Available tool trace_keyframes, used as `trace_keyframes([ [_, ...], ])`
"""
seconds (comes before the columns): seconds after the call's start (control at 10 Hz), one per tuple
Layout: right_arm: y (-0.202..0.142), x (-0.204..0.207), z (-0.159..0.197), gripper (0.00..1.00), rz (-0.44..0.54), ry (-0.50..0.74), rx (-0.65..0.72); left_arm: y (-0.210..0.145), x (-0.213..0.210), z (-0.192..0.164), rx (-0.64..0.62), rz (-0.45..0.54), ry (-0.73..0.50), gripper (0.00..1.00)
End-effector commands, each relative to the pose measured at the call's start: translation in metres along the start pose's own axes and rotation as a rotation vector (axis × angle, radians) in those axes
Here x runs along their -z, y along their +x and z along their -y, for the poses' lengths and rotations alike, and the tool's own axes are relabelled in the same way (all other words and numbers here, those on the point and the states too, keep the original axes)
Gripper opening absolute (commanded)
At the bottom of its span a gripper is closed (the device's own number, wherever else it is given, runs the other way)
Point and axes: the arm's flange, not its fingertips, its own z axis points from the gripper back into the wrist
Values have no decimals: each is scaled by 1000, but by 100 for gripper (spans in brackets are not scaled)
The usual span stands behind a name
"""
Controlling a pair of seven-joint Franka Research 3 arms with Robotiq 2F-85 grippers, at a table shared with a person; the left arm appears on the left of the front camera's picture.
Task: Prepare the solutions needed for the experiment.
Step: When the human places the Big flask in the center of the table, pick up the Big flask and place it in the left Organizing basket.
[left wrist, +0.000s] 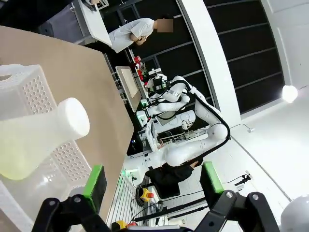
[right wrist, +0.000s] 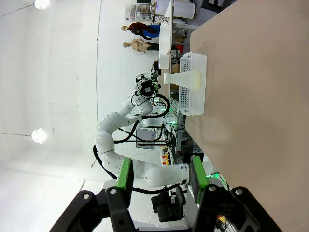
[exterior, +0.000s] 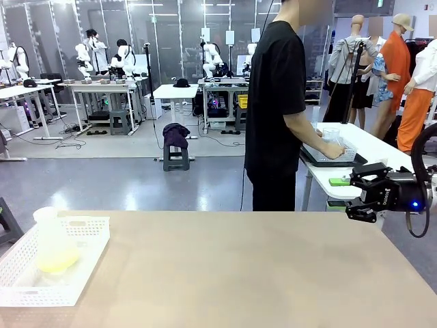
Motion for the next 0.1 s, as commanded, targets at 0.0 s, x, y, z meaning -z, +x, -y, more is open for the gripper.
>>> trace_keyframes([
  [0.0,1,0,-1,60,2,14,-4,0,-1,-1,20,4,11,100],
])
